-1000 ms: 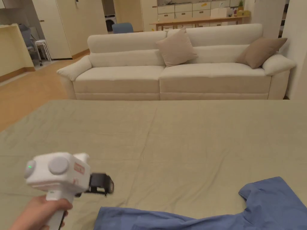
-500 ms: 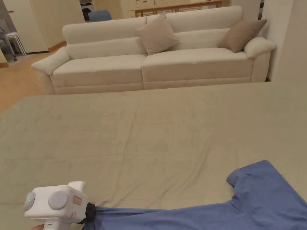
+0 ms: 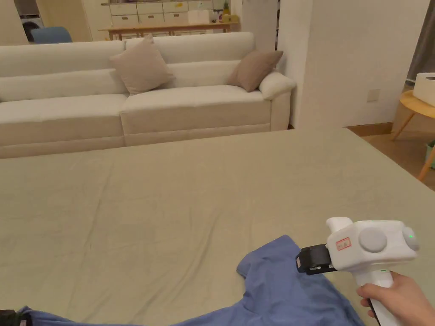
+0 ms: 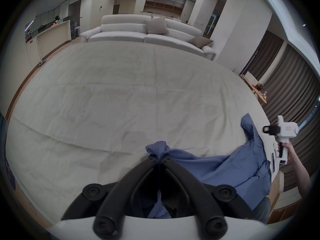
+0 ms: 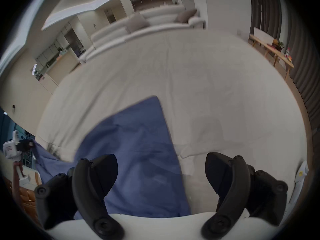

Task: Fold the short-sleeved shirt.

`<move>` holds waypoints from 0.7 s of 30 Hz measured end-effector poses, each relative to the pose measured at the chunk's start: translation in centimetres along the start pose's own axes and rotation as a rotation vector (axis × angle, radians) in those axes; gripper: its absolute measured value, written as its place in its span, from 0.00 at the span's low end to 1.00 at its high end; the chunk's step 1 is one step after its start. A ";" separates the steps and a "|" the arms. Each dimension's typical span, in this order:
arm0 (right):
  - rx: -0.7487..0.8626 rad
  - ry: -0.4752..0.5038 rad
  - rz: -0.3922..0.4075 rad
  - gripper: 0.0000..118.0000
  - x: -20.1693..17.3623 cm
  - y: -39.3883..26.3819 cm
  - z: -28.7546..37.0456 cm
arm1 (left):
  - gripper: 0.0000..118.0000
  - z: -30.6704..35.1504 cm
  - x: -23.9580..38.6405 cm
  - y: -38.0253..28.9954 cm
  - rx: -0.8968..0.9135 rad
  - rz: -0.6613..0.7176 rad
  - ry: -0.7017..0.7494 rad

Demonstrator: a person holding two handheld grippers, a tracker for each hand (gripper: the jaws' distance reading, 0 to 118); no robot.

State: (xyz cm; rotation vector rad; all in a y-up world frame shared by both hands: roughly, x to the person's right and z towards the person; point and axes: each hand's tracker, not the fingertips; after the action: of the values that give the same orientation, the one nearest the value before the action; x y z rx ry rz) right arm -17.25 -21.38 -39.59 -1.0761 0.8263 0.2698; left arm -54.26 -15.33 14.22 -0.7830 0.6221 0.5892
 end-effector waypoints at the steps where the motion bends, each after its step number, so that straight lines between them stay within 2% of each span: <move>1: -0.022 0.000 0.010 0.87 -0.1 -0.1 -1.8 | 0.00 0.1 0.2 0.0 0.006 0.001 -0.012; 2: -0.051 -0.024 -0.009 0.79 0.0 -0.3 -2.9 | 0.00 0.1 0.4 0.0 0.000 0.001 -0.015; 3: -0.094 -0.039 -0.049 0.76 -0.1 -0.5 -3.8 | 0.00 -0.1 0.8 0.0 -0.001 -0.003 -0.009; 4: -0.061 -0.136 -0.006 0.73 -1.0 -0.8 -3.5 | 0.00 -0.2 0.8 0.1 0.015 -0.036 0.028; 5: -0.009 -0.105 0.059 0.61 -2.1 -1.0 -2.7 | 0.00 -0.4 0.9 0.0 0.010 -0.045 0.036; 6: -0.024 -0.077 0.061 0.43 -2.4 -1.1 -2.5 | 0.00 -0.6 0.8 -0.1 0.010 -0.044 0.039; 8: -0.002 -0.037 0.148 0.14 -3.1 -1.5 -1.9 | 0.00 -1.5 -0.2 0.0 -0.003 0.004 0.020; 9: -0.013 -0.031 0.143 0.11 -3.8 -2.4 -0.8 | 0.00 -1.8 -0.3 0.0 -0.002 0.013 0.017; 12: 0.029 -0.035 0.115 0.10 -4.0 -2.5 0.2 | 0.00 -2.3 0.6 0.1 -0.012 0.055 0.016; 16: 0.133 0.060 0.015 0.07 -3.0 -2.6 3.8 | 0.00 -1.7 -0.7 0.0 0.021 0.101 0.016; 21: 0.214 0.121 -0.018 0.06 -2.3 -3.8 8.9 | 0.00 0.4 0.1 -0.4 0.056 0.083 0.001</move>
State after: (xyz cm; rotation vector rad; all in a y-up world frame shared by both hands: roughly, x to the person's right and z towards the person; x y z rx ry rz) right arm -12.51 -15.13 -33.53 -0.9045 0.9317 0.0984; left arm -53.77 -15.24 14.54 -0.7072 0.6725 0.6449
